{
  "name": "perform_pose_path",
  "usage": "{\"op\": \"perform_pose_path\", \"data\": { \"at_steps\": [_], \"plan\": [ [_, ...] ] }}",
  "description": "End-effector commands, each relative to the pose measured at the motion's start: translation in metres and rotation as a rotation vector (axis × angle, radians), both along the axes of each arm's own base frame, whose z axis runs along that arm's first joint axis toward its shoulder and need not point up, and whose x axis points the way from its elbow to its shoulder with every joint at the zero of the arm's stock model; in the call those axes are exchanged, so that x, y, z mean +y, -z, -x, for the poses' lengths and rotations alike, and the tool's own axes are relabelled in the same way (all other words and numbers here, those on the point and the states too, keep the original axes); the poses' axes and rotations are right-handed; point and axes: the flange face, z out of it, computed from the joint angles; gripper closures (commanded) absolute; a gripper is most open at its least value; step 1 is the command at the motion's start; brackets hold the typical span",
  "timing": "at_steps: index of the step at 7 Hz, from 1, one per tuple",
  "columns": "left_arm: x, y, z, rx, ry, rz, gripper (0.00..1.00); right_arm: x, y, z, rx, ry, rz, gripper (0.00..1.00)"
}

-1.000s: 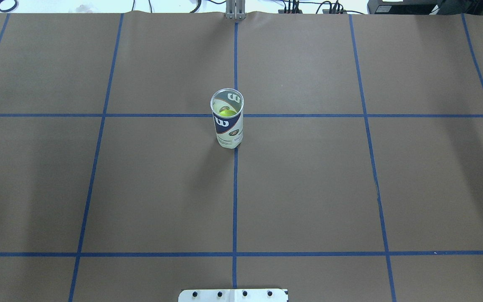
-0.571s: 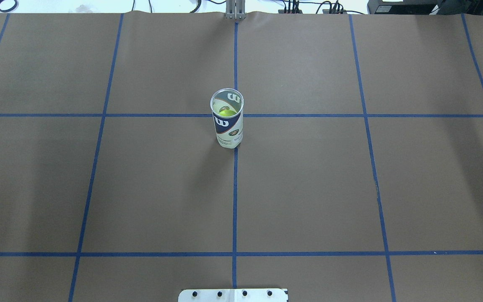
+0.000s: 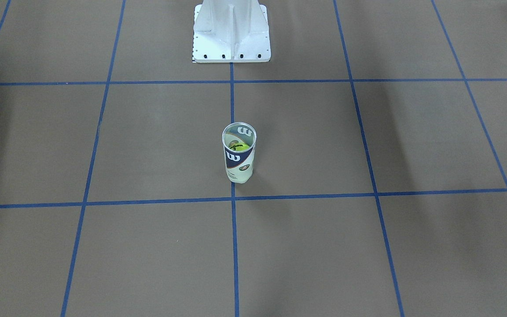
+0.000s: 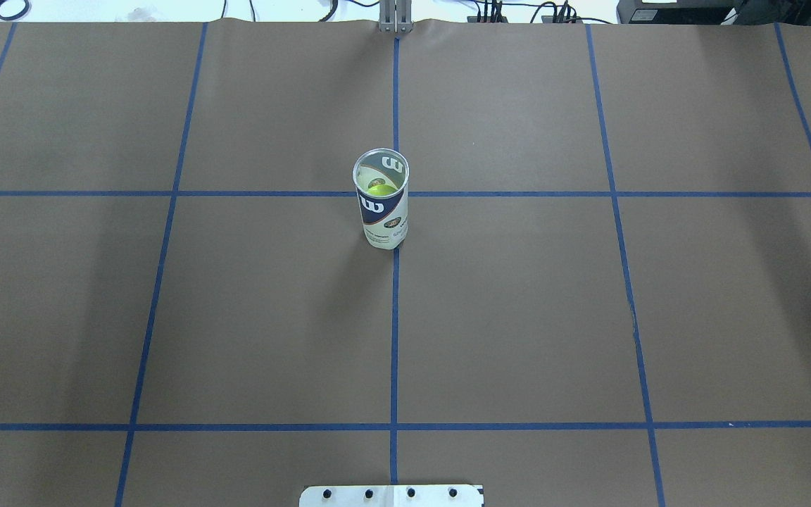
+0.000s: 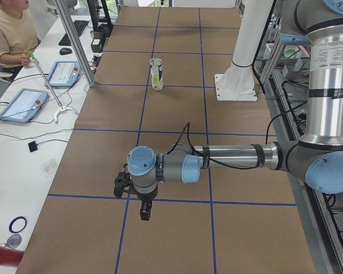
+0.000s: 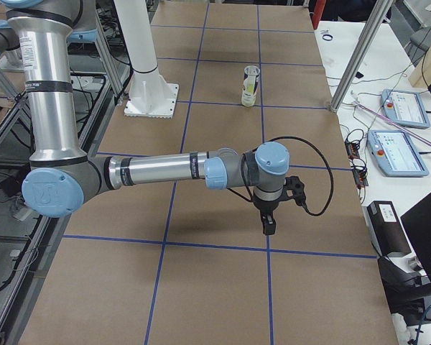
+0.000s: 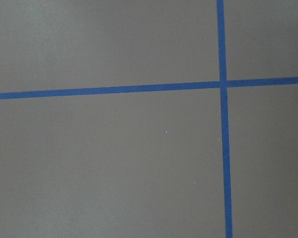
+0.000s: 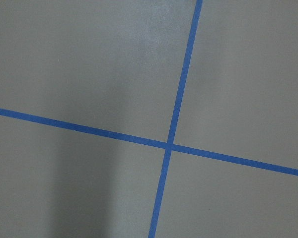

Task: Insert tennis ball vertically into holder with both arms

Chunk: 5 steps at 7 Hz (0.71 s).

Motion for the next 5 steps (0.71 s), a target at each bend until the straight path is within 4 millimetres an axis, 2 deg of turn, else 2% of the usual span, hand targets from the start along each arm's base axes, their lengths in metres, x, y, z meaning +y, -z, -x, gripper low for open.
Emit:
{"op": "perform_pose_path", "data": {
  "at_steps": [1, 2, 5],
  "plan": [
    [-0.001, 0.004, 0.000, -0.009, -0.005, -0.017, 0.00, 0.000, 0.000, 0.001, -0.014, -0.003, 0.007, 0.01],
    [-0.006, 0.011, -0.001, -0.009, -0.006, -0.037, 0.00, 0.002, -0.005, 0.001, -0.013, -0.003, 0.017, 0.01],
    [-0.007, 0.014, -0.002, -0.008, -0.009, -0.072, 0.00, 0.005, -0.010, 0.001, -0.006, 0.002, 0.020, 0.01]
  ]
}}
